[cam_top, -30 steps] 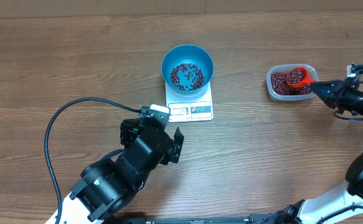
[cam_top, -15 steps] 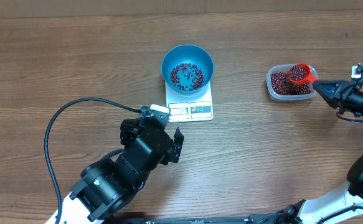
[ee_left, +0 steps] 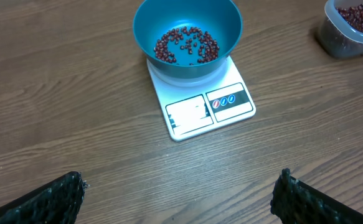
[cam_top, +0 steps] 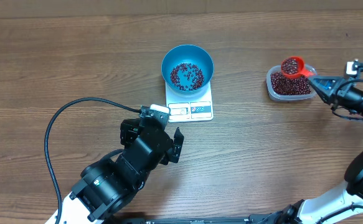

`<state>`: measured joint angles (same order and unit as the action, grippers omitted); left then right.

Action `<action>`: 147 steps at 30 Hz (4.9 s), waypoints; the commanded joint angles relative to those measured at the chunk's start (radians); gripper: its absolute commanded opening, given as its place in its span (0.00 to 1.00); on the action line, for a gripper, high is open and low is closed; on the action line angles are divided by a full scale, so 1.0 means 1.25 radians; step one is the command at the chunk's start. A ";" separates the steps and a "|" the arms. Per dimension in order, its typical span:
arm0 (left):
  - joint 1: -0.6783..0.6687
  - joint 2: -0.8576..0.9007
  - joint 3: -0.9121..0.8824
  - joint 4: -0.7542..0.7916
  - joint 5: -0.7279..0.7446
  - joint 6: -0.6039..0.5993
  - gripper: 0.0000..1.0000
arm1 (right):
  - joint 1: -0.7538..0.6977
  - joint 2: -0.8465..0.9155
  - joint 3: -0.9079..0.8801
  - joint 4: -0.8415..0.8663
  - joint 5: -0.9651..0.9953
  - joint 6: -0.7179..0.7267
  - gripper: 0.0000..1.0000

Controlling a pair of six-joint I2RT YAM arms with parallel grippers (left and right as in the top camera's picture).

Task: Scoop item into bowl and weigh 150g on scale
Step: 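Lift the filled cup and carry it left over the blue bowl, then tilt the red cup to pour beans into the blue bowl, then carry the empty red cup back right to the bean tub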

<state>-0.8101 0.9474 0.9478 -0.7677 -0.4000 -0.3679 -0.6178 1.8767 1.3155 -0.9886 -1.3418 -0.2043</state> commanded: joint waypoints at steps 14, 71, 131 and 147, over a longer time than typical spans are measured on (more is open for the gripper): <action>0.004 0.001 -0.007 0.001 0.001 -0.011 1.00 | 0.252 0.002 -0.006 0.037 -0.041 -0.001 0.04; 0.004 0.001 -0.007 0.001 0.001 -0.011 0.99 | 0.616 0.002 -0.006 0.554 0.424 -0.448 0.04; 0.004 0.001 -0.007 0.007 0.001 -0.011 1.00 | 0.613 -0.020 0.009 0.592 0.388 -0.309 0.04; 0.004 0.001 -0.007 0.007 0.001 -0.011 0.99 | 0.505 -0.244 0.054 0.436 0.388 0.078 0.04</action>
<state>-0.8101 0.9474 0.9478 -0.7631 -0.4000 -0.3676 0.0513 1.6482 1.3506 -0.4210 -0.8562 -0.1917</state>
